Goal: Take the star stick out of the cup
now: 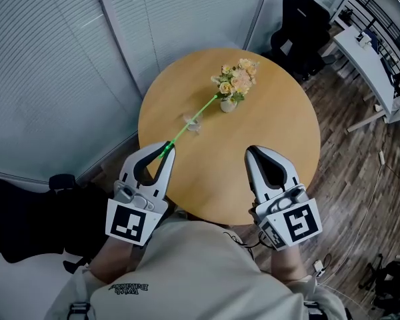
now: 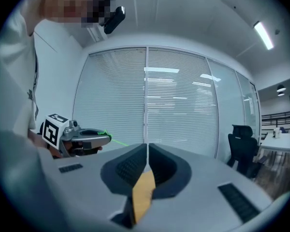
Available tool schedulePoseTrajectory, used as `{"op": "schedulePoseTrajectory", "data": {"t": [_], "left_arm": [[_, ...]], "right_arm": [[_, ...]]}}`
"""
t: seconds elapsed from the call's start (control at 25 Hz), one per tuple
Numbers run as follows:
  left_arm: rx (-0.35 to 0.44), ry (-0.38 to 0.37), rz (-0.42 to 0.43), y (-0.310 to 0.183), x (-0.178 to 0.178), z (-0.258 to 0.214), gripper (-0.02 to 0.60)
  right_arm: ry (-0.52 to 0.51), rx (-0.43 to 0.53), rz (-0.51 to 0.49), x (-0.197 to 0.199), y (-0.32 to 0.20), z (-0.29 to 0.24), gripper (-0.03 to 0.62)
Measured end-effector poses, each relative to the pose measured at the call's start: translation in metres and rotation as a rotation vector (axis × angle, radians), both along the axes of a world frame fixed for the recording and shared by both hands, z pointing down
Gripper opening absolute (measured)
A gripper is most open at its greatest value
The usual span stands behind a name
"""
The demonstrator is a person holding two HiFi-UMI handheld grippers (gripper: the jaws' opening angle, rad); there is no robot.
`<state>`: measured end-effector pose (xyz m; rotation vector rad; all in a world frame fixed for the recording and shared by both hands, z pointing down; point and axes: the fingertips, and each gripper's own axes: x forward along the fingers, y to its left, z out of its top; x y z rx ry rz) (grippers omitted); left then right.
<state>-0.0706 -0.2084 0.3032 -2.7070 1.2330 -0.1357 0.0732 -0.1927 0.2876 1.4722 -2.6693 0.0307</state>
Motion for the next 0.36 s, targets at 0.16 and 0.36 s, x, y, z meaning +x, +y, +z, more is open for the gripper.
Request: {"op": "schedulePoseTrajectory", "data": {"t": [0.16,0.36], "left_arm": [[0.000,-0.005,0.001,-0.0007,0.0020,-0.0002,0.032],[0.004,-0.011,0.013,0.0035,0.0046,-0.0022,0.032]], "right_arm": [[0.004,-0.004,-0.003,-0.0004,0.0000,0.0023,0.035],[0.010,-0.005,-0.006,-0.0012,0.0021,0.0029,0.035]]}}
